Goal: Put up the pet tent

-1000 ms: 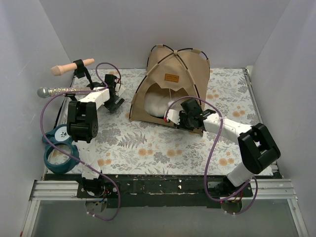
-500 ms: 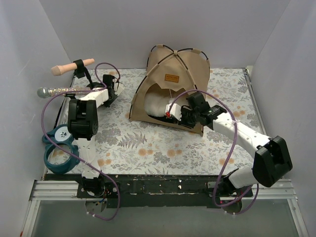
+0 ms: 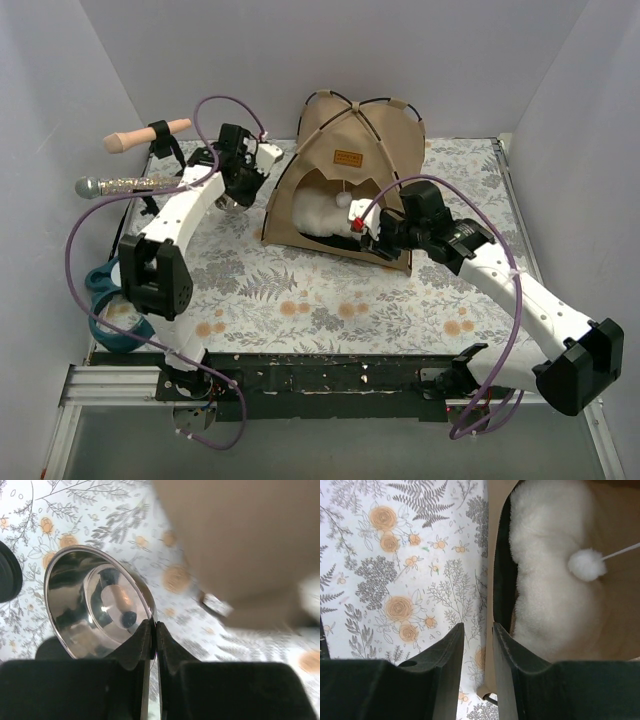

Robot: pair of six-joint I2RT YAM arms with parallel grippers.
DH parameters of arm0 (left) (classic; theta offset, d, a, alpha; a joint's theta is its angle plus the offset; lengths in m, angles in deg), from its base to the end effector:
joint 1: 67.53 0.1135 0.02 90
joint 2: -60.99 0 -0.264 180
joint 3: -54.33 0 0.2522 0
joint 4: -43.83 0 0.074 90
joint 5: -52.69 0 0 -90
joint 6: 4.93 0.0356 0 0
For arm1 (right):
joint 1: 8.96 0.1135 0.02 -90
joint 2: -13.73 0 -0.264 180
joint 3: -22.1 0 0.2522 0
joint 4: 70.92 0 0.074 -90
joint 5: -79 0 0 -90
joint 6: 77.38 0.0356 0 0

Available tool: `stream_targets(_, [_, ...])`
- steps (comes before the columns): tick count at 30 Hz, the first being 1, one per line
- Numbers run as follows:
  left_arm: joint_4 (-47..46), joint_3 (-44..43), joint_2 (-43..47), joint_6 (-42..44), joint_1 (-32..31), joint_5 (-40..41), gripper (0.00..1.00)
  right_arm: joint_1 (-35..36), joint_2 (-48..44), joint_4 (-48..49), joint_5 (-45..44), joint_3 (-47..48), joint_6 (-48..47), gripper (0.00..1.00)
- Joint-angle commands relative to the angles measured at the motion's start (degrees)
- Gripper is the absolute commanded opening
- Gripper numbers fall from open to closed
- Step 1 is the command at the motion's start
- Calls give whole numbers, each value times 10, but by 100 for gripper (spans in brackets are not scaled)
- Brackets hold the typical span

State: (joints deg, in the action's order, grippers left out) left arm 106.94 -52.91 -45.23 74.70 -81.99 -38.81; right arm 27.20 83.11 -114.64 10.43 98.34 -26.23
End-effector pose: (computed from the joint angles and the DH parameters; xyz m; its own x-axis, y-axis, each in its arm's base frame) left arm 0.3844 -0.1001 0.2746 -0.8888 0.0434 -0.4563 0.1032 0.9889 -0.1070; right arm 0.2048 0.1658 0.3264 0.1154 -0.6389 -0.7606 -0.9154 0.2289 -0.3312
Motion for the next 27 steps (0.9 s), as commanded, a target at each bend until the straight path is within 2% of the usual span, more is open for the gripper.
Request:
stream_targets(1, [166,-57,124,-49,5,-121,0,1,-40,24,37,-2,34,37])
stream_targets(5, [289,-87,208,-27,4,-250,0,1,-58,28,54,-15,49,37])
stream_targets(8, [298,-55,281,-52,4,-237,0,1,-74,27,69,-22,52,38])
stream_targets(12, [299,29,359,-46,4,-137,0,3,-88,17,67,-24,55,38])
stream_targets(19, [298,133,436,-38,4,56,0,5,-87,-5,36,-13,53,38])
stream_targets(21, [298,169,454,-43,4,129,0,6,-81,-12,35,-8,52,38])
stream_targets(23, [298,238,466,-64,4,267,0,7,-74,-13,34,-3,51,38])
stream_targets(25, [298,278,483,-82,10,308,0,9,-67,-10,34,2,46,38])
stream_targets(27, [300,294,486,-96,44,314,0,13,-57,-7,34,6,38,38])
